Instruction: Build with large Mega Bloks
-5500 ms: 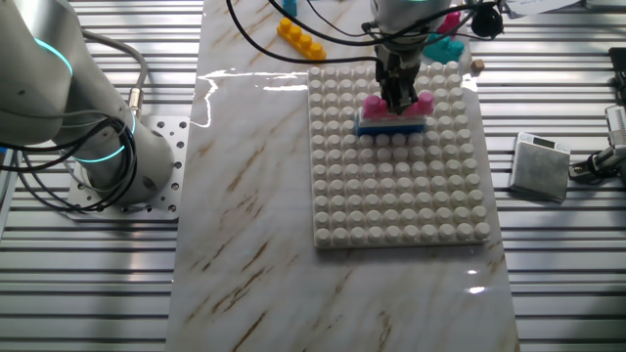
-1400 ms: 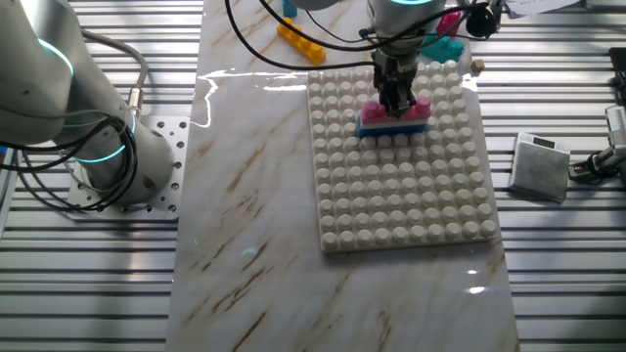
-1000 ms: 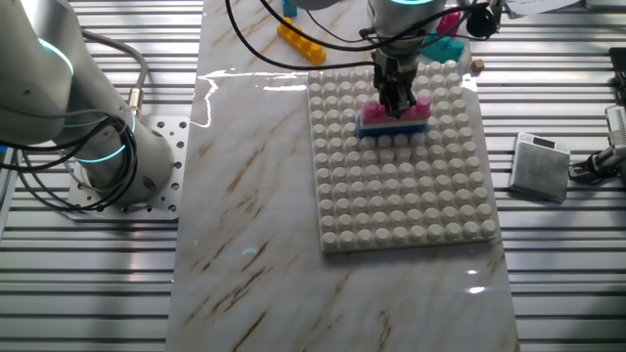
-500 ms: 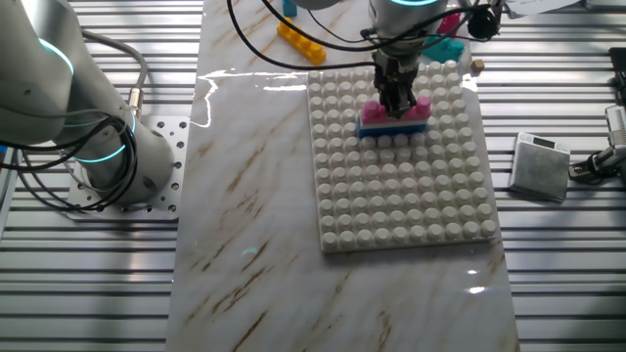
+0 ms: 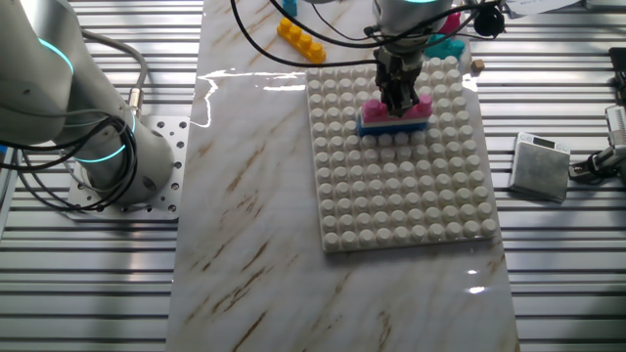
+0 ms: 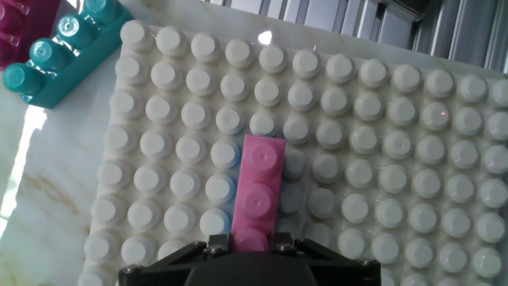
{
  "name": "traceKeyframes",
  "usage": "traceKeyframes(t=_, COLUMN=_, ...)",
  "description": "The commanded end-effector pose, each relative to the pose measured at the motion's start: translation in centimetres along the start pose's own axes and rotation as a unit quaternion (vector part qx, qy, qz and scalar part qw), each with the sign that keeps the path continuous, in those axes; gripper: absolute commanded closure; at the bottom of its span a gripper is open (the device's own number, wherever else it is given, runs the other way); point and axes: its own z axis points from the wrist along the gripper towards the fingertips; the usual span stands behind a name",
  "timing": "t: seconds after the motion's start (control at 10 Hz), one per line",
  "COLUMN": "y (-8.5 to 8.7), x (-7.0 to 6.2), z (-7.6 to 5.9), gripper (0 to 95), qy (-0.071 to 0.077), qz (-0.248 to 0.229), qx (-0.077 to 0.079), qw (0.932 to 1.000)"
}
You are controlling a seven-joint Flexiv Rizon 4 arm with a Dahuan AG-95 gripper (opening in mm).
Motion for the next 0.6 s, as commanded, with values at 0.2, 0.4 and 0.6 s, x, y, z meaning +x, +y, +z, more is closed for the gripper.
traceKeyframes(t=0.2, y=0.02, x=-0.03, z=-0.14, gripper=57.0, qy=-0.001, qz=0.002, qx=0.000, qw=1.0000)
traceKeyframes(t=0.4, y=0.02, x=-0.03, z=-0.14, gripper=38.0, qy=-0.004, qz=0.000, qx=-0.001, qw=1.0000)
traceKeyframes(t=0.6, y=0.03, x=-0.04, z=-0.51, gripper=38.0, qy=-0.003, qz=-0.001, qx=-0.002, qw=1.0000)
